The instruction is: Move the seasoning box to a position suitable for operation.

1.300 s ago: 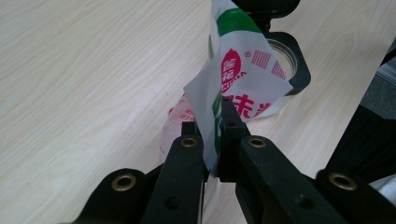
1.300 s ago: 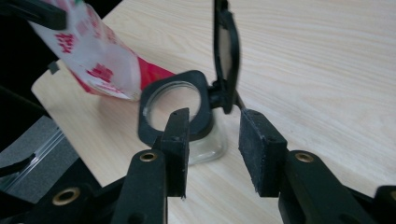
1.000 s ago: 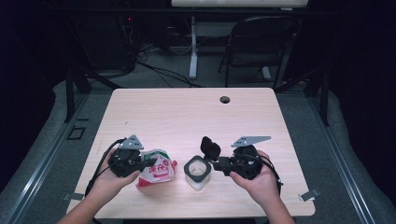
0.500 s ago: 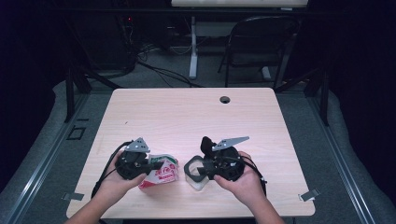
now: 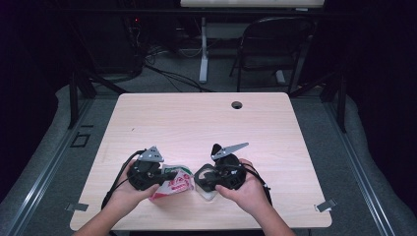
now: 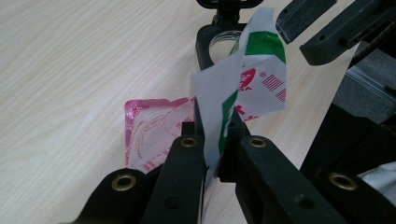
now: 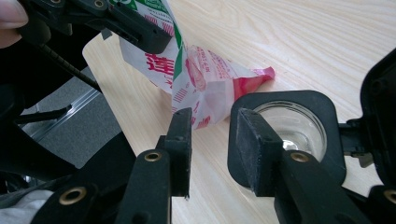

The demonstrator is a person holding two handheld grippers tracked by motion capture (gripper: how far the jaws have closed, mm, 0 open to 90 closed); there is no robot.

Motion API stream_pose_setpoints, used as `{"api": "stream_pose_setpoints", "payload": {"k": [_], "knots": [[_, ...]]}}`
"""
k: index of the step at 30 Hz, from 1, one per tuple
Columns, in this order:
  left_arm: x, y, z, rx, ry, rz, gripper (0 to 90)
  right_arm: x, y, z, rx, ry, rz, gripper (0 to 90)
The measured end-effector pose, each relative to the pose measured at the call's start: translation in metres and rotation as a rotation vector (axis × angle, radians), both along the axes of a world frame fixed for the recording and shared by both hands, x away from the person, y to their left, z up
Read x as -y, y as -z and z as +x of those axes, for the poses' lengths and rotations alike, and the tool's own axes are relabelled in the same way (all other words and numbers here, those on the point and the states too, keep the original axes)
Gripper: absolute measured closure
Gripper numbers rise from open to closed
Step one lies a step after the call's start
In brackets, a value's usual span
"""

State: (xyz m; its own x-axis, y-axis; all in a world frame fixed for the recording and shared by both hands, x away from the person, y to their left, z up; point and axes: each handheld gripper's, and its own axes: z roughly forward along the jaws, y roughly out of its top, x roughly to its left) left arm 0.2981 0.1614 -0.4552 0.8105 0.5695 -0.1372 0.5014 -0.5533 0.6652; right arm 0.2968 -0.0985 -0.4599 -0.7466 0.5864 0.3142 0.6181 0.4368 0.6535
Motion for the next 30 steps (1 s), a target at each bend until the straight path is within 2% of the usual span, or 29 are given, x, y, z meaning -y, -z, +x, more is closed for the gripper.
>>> {"api": "stream_pose_setpoints", "payload": {"k": [9,19,30], "knots": [[0.001,0.001,-0.001,0.003,0.007,0.005,90.0,-0.011,0.001,0.001,-0.005,-0.021,0.013,64.5],[0.001,0.002,-0.001,-0.005,0.011,-0.005,90.0,-0.028,0.004,0.008,-0.019,-0.029,-0.021,63.7],[0.001,0.003,-0.001,-0.008,0.018,-0.010,90.0,-0.040,0.012,0.016,-0.062,-0.035,-0.023,71.1]]}}
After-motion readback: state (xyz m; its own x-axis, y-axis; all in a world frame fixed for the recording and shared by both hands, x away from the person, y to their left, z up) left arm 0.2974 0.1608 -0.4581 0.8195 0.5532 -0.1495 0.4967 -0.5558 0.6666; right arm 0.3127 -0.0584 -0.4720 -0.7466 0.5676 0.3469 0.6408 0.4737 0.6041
